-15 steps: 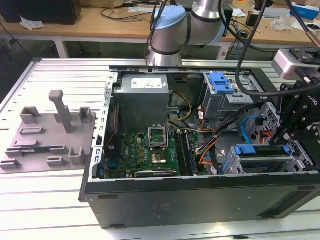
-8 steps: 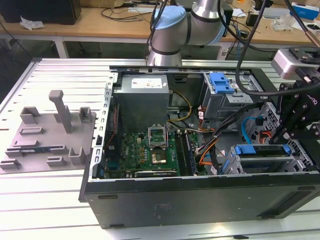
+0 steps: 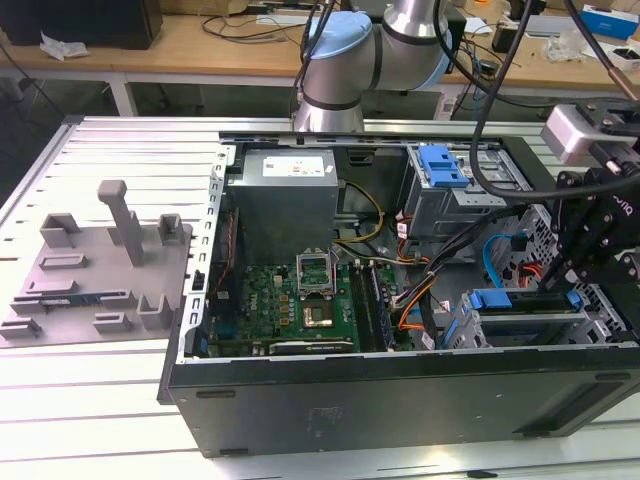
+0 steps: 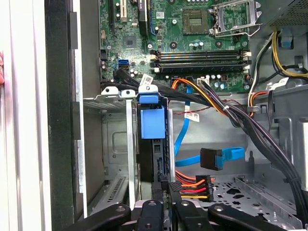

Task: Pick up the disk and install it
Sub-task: 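Insert the first disk wire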

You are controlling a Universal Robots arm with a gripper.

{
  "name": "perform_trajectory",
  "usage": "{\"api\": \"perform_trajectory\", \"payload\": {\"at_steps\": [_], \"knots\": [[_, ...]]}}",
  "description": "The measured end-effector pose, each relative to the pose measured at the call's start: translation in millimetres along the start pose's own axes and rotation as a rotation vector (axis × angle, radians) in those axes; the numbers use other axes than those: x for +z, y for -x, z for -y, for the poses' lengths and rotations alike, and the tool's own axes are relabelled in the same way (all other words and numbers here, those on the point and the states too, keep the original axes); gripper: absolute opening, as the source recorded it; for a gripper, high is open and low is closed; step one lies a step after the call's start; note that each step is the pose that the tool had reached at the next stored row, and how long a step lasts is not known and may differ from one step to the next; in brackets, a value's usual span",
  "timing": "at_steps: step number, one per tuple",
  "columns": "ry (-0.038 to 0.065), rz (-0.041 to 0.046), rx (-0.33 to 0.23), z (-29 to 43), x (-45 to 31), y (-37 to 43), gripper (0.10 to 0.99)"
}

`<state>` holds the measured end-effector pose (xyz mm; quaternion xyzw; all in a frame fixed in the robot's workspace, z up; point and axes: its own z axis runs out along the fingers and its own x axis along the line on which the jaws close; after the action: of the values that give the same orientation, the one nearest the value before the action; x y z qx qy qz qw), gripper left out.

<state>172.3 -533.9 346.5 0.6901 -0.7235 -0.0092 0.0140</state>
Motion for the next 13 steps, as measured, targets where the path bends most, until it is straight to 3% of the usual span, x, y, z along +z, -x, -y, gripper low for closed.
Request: {"api": "perform_trajectory", "payload": {"at_steps": [13], "knots": [[0.0, 0.0001, 0.0, 0.2, 6.1, -0.4, 0.169]]}}
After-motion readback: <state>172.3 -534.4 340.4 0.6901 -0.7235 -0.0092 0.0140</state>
